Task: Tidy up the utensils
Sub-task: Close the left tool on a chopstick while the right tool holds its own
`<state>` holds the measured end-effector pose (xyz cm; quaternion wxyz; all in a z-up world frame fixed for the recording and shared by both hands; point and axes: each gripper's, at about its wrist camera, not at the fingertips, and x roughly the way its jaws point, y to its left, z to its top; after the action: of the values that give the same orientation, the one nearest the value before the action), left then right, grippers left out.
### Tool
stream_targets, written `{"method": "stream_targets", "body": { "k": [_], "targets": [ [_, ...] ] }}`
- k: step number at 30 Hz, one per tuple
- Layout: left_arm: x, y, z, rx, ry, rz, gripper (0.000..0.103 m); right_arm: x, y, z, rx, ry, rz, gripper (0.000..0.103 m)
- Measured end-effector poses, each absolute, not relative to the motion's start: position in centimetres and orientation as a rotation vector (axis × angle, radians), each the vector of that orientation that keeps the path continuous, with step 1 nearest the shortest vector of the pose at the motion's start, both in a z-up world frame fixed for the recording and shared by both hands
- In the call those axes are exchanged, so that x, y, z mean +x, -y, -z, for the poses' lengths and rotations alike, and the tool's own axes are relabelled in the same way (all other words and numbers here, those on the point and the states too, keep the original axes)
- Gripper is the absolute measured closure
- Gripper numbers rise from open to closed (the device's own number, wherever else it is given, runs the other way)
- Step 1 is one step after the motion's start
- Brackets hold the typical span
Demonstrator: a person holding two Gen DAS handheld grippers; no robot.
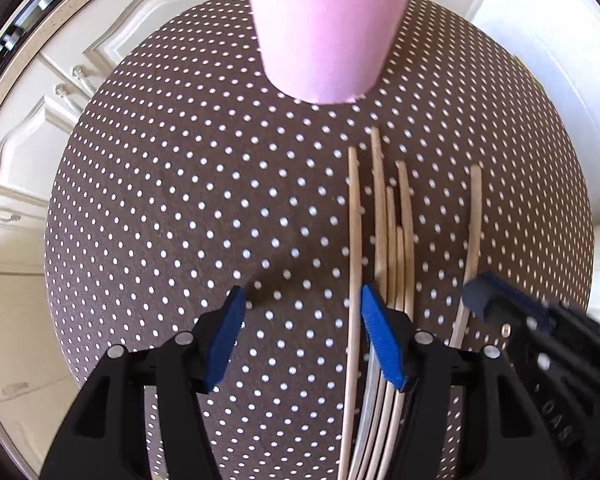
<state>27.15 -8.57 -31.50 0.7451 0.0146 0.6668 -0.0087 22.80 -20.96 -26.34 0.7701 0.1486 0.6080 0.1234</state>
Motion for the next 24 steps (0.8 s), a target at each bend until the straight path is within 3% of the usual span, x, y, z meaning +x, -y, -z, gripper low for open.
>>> {"method": "stream_targets", "body": {
  "k": [3, 5, 6, 24],
  "targets": [
    [28.2, 8.3, 31.3, 0.010, -1.452, -0.005, 0.048, 22.8, 20.8, 26.3, 0.317, -1.318, -0.267, 0.094],
    [28.6, 7.2, 31.3, 0.011, -1.430, -0.006, 0.069, 22.8, 20.8, 26.2, 0.320, -1.318, -0.267, 0.094],
    [28.6, 6.8, 31.1, 0.007, -1.431, 0.001, 0.095, 22.8, 20.8, 26.3, 0.324, -1.318, -0.269, 0.094],
    [25.3, 0.4, 28.5, -0.151, -1.365, -0.029, 0.097, 20.1, 20.0, 24.7, 0.285, -1.285, -0.254, 0.097]
  ]
}}
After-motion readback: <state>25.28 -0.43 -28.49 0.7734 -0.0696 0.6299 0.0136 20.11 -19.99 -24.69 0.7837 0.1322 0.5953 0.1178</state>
